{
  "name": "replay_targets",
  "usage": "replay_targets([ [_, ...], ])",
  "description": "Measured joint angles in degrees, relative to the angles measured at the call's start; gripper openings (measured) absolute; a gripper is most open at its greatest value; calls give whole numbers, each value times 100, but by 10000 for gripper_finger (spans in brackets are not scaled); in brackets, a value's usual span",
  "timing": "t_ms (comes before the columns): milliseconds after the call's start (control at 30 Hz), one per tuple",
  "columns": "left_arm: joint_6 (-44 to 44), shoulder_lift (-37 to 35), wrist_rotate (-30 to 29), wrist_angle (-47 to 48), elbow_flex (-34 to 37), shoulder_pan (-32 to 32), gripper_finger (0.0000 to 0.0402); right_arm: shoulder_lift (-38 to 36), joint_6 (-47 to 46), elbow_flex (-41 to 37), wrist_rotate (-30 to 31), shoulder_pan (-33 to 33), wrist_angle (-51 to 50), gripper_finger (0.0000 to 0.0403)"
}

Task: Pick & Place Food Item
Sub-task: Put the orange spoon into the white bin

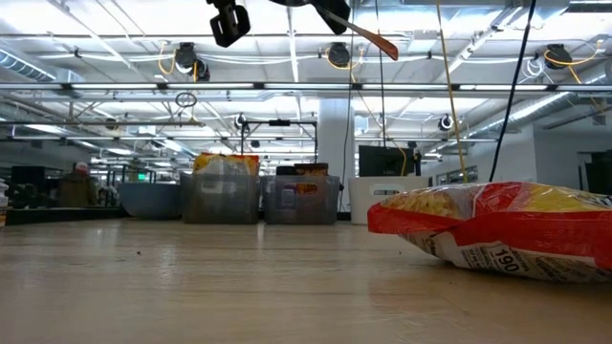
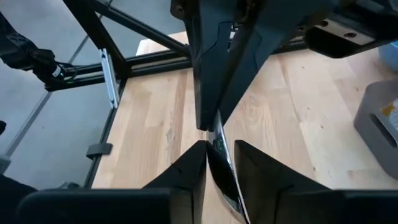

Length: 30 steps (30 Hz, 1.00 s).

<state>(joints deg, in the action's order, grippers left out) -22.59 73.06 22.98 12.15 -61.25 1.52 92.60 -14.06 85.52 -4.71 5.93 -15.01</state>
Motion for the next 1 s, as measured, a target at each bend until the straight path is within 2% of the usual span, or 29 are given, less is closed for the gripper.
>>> replay_targets([
  [333, 0, 9, 2, 2, 0, -2, 8, -11, 22, 2, -15, 13, -155, 53],
  [600, 48, 6, 67, -101, -4, -4, 7, -9, 65, 2, -113, 24, -174, 8],
  [800, -70, 6, -65, -348, -3, 28, 44, -19, -51, 2, 20, 17, -207, 4],
  [900, -163, -11, 111, -389, -7, 106, 55, -2, -61, -7, 28, 15, -200, 3],
  [1000, -280, -2, 609, -577, -4, 243, 60, -48, -51, -7, 38, 13, -44, 3],
])
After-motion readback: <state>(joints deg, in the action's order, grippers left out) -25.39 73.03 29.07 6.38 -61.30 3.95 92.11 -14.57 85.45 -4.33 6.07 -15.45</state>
